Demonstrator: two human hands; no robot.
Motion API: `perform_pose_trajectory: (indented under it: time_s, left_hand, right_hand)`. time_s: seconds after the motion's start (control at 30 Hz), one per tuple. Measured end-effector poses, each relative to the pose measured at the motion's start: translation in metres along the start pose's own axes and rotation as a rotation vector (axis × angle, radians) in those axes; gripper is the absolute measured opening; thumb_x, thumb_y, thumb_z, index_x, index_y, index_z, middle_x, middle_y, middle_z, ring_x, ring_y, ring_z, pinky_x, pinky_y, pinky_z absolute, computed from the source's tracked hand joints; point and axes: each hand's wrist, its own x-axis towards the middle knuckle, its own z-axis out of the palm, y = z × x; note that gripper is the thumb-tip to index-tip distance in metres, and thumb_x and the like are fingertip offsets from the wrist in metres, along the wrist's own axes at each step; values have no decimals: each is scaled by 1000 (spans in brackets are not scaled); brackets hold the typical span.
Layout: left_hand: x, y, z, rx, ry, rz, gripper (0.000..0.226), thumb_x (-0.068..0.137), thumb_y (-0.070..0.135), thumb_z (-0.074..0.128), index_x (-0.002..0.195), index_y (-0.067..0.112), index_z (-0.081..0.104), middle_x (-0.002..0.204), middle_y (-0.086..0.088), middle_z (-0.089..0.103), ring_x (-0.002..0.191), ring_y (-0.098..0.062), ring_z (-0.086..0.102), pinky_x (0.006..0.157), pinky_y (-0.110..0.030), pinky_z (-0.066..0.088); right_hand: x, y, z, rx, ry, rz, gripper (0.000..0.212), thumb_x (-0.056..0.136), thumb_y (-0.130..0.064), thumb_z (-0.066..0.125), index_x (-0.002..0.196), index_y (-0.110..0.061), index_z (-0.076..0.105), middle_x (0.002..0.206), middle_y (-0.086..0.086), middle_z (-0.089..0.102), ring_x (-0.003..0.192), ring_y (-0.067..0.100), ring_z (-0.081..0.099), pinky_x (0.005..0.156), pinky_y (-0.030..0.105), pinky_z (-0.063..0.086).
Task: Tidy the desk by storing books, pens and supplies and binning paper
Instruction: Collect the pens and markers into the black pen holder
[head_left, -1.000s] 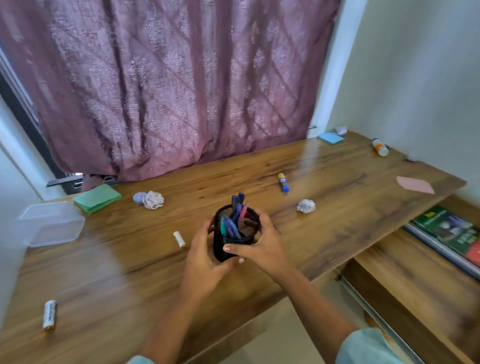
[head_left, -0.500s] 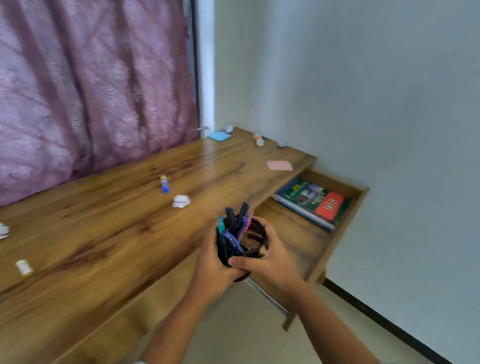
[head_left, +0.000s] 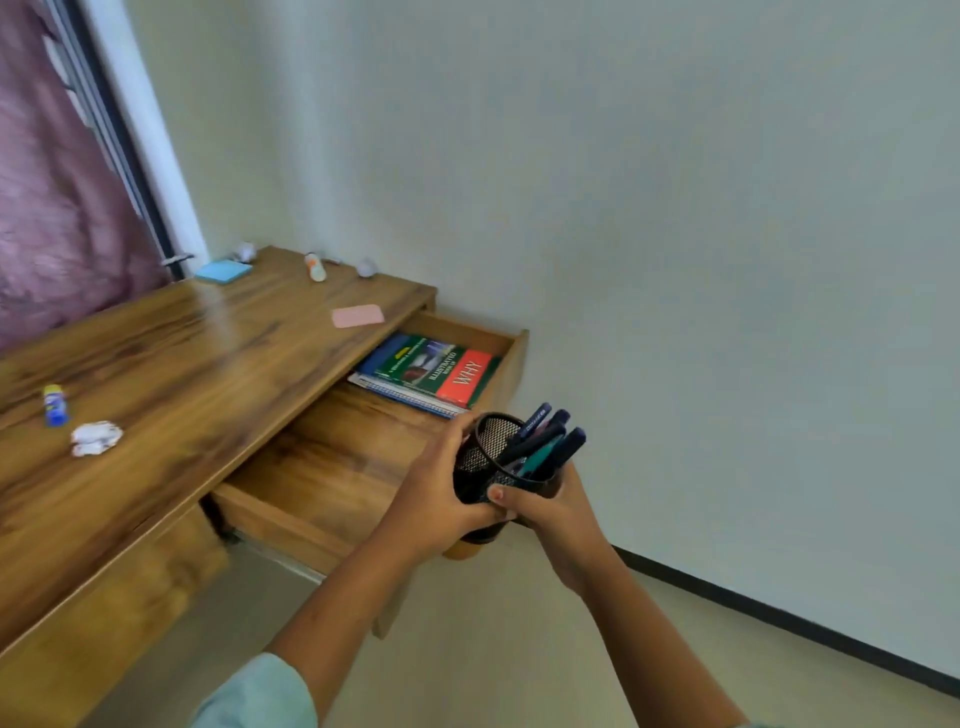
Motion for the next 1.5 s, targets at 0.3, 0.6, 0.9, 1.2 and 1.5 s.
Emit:
perform_pose_trajectory:
  time_s: [0.3,0.6,0.9,1.2,1.5]
  left_hand:
    - [77,-32,48,-127,-27,-50,86,61,21,86,131,36,39,125,14,53,118,-2,51,94,-22,49]
    - [189,-66,49,-191,61,-133,81,62,14,85,116,53,38,121,18,54,116,-2,52,88,-15,48]
    - [290,-82,75,-152,192,-146,73,66,10,83,115,48,44,113,17,60,109,5,56,81,-9,47]
    - [363,-94,73,-15,709,-233,69,64,8,81,115,40,50,104,20,62,101,8,57,78,-5,44]
    - [394,-140,9,121,816,-328,73,67,12,76,123,47,43,116,20,58,111,2,54,92,-18,47]
  right_hand:
    - [68,0,-54,-202,22,0,67,63,-3,85,110,-36,52,107,-15,64,95,-8,62,74,13,52]
    - [198,-8,-82,-283,-78,-4,74,62,-6,86,121,-31,48,113,-14,61,100,-8,59,73,9,49]
    - [312,-2,-129,-295,-130,-3,77,58,-17,90,121,-37,50,114,-14,63,108,-2,59,88,18,51]
    - [421,-6,-104,-385,-330,-103,66,62,-39,87,111,-45,44,109,-19,60,102,-5,56,80,11,46]
    - [507,-2,-31,-412,-479,-163,62,59,-34,88,102,-49,47,105,-15,65,98,-1,62,78,13,51]
